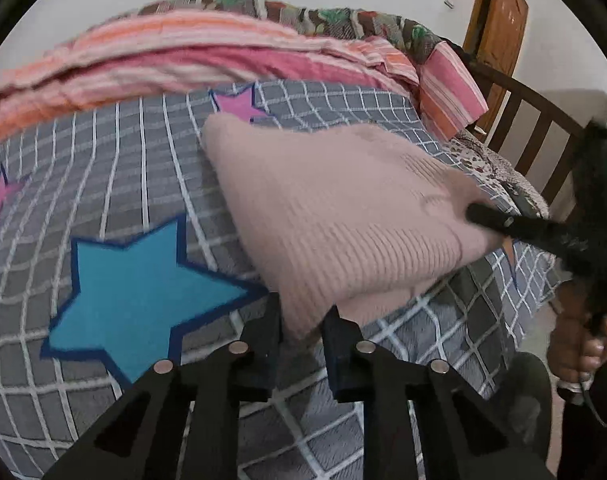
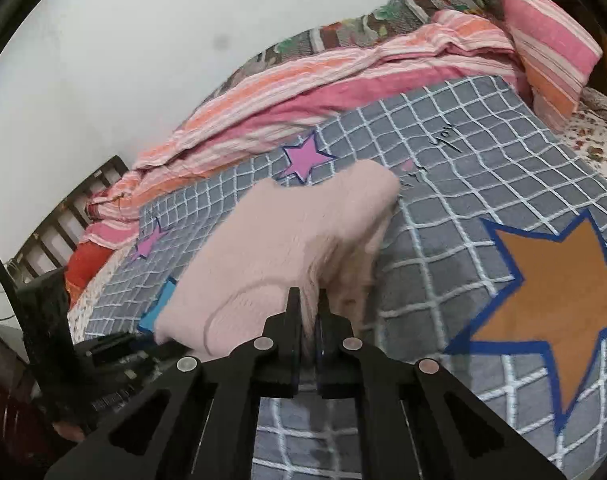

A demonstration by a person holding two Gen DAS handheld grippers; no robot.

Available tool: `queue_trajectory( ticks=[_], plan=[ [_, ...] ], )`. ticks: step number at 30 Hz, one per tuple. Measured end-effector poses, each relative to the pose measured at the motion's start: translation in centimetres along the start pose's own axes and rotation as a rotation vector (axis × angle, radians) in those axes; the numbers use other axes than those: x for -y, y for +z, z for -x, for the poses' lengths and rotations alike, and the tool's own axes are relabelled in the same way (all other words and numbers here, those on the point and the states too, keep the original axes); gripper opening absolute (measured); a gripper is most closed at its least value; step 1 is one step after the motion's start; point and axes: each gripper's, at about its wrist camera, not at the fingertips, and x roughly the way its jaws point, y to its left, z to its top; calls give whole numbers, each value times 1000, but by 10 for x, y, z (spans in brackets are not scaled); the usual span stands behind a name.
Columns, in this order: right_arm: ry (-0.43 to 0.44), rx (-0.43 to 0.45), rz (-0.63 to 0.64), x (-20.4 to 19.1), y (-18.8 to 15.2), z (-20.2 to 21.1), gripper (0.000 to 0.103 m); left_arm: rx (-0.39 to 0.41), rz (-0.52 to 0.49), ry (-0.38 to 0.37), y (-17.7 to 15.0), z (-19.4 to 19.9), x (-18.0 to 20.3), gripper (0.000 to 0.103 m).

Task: Fold small clothes

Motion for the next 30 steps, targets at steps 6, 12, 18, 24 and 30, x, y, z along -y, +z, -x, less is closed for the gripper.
queue_trajectory(
  ticks=[6, 12, 18, 24, 30],
  plan=[
    [-48, -80, 15, 1, -17, -20, 12, -2, 4, 4, -14, 3, 0, 31],
    [-21, -5, -23, 10, 12, -17, 64, 49, 157, -31, -22, 25, -41, 58],
    [62, -111, -173, 28, 41, -76, 64, 114, 256, -48, -1, 37, -79, 58],
    [118, -213, -206, 32, 50, -118, 69, 160, 314, -82, 17, 33, -102, 58],
    [176, -285, -186, 28, 57, -133, 47, 183, 370, -104, 20, 33, -116, 58]
  ],
)
